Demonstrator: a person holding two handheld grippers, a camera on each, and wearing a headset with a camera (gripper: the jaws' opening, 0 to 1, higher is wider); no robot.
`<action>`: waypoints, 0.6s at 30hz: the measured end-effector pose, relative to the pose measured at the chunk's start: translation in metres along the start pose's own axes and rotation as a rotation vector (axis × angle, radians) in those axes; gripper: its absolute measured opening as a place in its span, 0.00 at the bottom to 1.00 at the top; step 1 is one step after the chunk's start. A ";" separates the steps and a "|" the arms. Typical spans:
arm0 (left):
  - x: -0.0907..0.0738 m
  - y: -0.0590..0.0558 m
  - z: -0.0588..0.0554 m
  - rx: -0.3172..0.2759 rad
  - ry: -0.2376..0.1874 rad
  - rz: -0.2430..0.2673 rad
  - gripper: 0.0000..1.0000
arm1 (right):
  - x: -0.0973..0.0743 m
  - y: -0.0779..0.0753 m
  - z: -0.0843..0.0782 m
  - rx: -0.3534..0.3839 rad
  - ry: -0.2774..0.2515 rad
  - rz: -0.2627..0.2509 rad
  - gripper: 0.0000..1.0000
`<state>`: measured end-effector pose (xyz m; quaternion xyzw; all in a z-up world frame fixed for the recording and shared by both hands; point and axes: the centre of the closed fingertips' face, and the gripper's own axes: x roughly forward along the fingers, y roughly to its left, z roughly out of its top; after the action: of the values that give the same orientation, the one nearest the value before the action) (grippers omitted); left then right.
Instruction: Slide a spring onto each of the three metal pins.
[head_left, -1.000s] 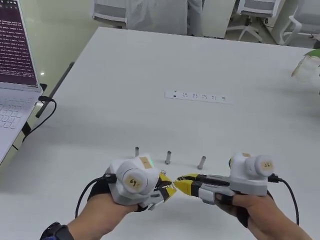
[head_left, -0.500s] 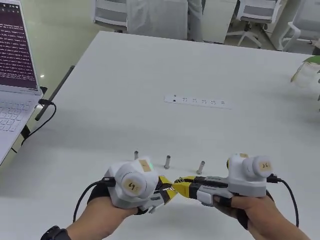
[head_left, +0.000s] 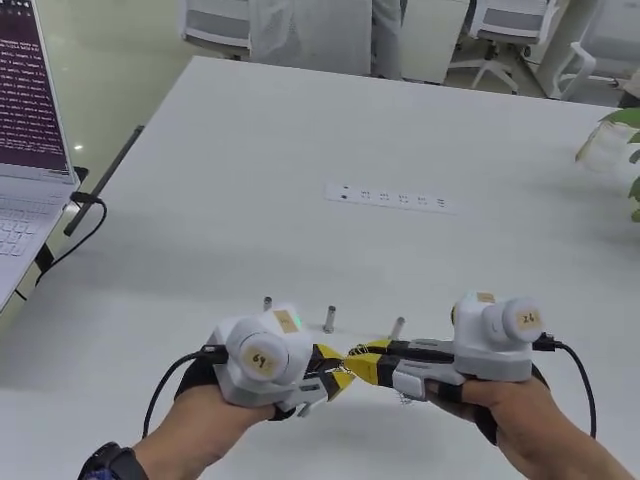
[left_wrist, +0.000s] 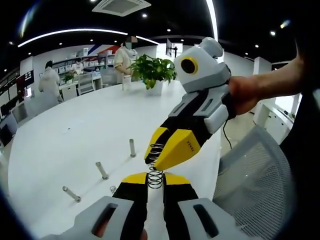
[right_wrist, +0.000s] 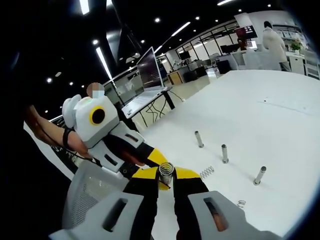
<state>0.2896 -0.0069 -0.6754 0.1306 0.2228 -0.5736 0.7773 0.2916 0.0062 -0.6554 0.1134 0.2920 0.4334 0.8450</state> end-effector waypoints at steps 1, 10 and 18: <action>0.001 0.000 0.000 0.000 0.001 0.000 0.03 | 0.000 0.000 0.000 -0.001 0.001 0.000 0.08; 0.005 -0.004 0.003 -0.009 -0.011 -0.017 0.03 | -0.007 0.000 0.002 -0.012 0.002 -0.010 0.08; 0.007 -0.008 0.012 0.019 -0.041 -0.038 0.02 | -0.016 0.001 0.004 -0.107 0.071 -0.009 0.09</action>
<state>0.2858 -0.0206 -0.6682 0.1219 0.2038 -0.5928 0.7696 0.2856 -0.0054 -0.6456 0.0512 0.2985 0.4485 0.8409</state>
